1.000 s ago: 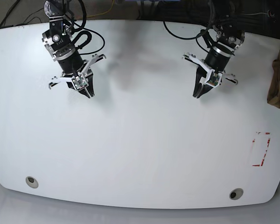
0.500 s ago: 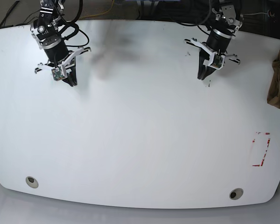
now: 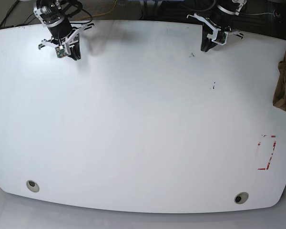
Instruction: Layout the t-shirt on the table in an organized manner, then fold the t-shirt properly
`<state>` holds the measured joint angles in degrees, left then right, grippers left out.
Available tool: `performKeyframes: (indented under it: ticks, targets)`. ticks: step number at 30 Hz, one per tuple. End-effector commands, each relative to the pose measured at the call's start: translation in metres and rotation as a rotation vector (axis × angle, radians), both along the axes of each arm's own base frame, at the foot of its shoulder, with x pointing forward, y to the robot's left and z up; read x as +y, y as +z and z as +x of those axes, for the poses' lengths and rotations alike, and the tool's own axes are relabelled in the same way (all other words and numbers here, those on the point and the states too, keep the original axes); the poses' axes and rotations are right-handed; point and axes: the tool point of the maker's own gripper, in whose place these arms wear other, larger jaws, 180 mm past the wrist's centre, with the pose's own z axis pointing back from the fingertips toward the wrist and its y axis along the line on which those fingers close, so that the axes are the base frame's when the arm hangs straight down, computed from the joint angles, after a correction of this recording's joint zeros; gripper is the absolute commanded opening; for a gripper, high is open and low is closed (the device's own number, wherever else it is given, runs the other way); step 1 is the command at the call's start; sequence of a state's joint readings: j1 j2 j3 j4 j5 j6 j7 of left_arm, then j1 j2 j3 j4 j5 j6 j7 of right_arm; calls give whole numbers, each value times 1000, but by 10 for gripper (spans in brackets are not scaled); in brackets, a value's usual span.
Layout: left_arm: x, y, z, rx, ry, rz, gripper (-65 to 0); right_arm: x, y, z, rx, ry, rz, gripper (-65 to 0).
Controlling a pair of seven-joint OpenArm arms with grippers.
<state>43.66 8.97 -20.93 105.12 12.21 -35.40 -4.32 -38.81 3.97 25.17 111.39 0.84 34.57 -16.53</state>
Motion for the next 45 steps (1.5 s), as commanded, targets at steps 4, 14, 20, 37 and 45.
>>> performKeyframes:
  ticks: [4, 14, 20, 37, 45]
  targets:
    - [11, 13, -17, -12, 44, -17, -629, 6, 7, -25, 14, -29, 23, -621]
    - [35, 10, -44, 47, 102, 15, -629, 11, 0, -77, 99, -38, 48, -645]
    - [35, 6, -66, 105, 102, 17, -629, 13, -5, -107, 172, -62, 58, -650]
    - [33, -18, -126, 271, 150, -41, -629, 13, -27, -177, 370, -99, 80, -650]
    - [22, -51, -141, 346, 165, -98, -629, 10, -63, -213, 483, -163, 124, -650]
